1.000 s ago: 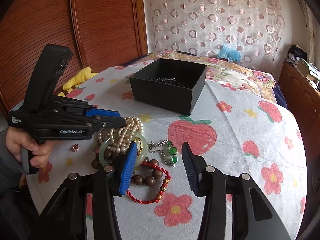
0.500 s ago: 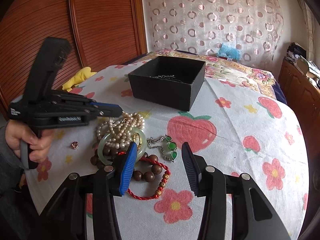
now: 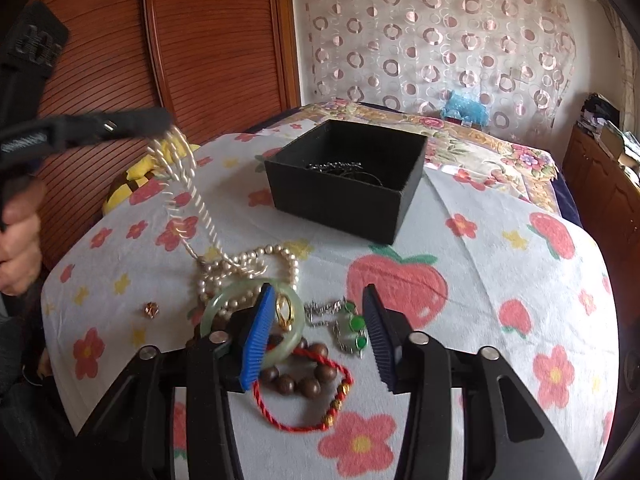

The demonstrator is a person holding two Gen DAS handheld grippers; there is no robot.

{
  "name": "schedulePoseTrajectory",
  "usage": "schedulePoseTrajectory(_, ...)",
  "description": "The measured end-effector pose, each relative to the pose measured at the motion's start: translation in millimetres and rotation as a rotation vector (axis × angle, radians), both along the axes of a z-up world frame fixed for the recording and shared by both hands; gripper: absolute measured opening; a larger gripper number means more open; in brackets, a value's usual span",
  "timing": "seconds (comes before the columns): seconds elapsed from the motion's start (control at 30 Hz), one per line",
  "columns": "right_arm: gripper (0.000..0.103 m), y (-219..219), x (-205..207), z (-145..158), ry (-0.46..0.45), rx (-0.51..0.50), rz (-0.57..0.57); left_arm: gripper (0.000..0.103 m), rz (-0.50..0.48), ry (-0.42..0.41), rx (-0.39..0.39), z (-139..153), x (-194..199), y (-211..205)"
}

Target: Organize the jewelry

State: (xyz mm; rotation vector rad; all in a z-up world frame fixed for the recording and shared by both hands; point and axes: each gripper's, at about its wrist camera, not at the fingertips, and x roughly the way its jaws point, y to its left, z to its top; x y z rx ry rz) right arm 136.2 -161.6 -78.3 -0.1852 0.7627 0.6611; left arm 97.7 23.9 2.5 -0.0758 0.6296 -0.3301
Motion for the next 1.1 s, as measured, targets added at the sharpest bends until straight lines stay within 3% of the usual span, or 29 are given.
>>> schedulePoseTrajectory(0.23,0.030,31,39,-14,0.081,-0.031,0.052,0.005,0.024,-0.052,0.002,21,-3,9)
schedulePoseTrajectory(0.5,0.027,60,53,-27,0.137,-0.121,0.118,0.005,0.058,-0.098,0.019,37,-5,20)
schedulePoseTrajectory(0.57,0.022,66,50,-29,0.116,-0.156,0.121,0.005,0.066,-0.102,0.023,38,-5,23)
schedulePoseTrajectory(0.63,0.009,69,50,-29,0.107,-0.186,0.133,0.005,0.071,-0.101,0.022,39,-3,25)
schedulePoseTrajectory(0.7,0.008,67,50,-27,0.101,-0.185,0.137,0.005,0.076,-0.098,0.019,38,-1,27)
schedulePoseTrajectory(1.1,0.008,32,32,70,-0.082,-0.010,0.092,0.005,0.081,-0.104,0.020,38,8,29)
